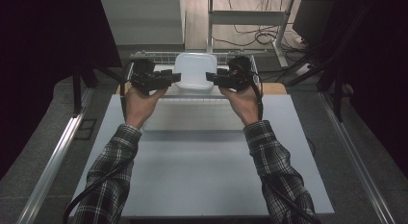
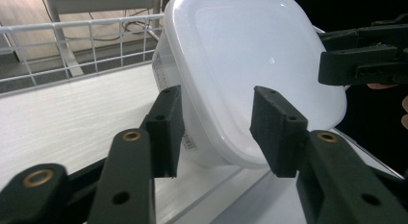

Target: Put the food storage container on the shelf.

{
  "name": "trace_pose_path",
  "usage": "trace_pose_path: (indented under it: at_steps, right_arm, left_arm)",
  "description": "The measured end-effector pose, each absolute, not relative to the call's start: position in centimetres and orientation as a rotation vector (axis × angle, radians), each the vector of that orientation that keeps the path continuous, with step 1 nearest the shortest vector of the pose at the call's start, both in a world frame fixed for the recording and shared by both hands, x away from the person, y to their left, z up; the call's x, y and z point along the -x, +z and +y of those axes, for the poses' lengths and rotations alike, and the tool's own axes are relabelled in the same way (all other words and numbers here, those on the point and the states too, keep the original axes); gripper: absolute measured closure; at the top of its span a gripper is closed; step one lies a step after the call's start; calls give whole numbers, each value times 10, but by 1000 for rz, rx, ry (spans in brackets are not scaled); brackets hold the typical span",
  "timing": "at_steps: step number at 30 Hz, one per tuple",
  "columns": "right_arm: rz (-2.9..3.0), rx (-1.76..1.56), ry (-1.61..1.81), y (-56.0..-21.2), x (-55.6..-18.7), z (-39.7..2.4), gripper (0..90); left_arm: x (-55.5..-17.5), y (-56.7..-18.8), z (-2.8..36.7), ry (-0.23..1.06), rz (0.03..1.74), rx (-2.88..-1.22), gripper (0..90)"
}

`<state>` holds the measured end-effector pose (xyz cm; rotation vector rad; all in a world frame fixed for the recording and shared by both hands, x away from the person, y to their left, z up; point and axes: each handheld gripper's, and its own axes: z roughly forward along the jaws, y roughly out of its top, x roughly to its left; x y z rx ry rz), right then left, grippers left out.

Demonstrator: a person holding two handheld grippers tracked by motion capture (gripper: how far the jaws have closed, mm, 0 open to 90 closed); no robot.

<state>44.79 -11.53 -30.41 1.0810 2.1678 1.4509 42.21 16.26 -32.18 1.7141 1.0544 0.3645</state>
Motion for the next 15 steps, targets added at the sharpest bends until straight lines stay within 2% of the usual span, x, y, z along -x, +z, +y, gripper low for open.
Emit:
trace_pose_path:
  at_steps: [11,15]
  right_arm:
    - [2080,-1101,1342,-302,-463,-106,481]
    - [2078,-1125,1343,-302,-467,-106,467]
  left_arm:
    - [-439,-315,158,416,1103,-1736,471]
    - [-441,-312,157,468,1116,-1740,389]
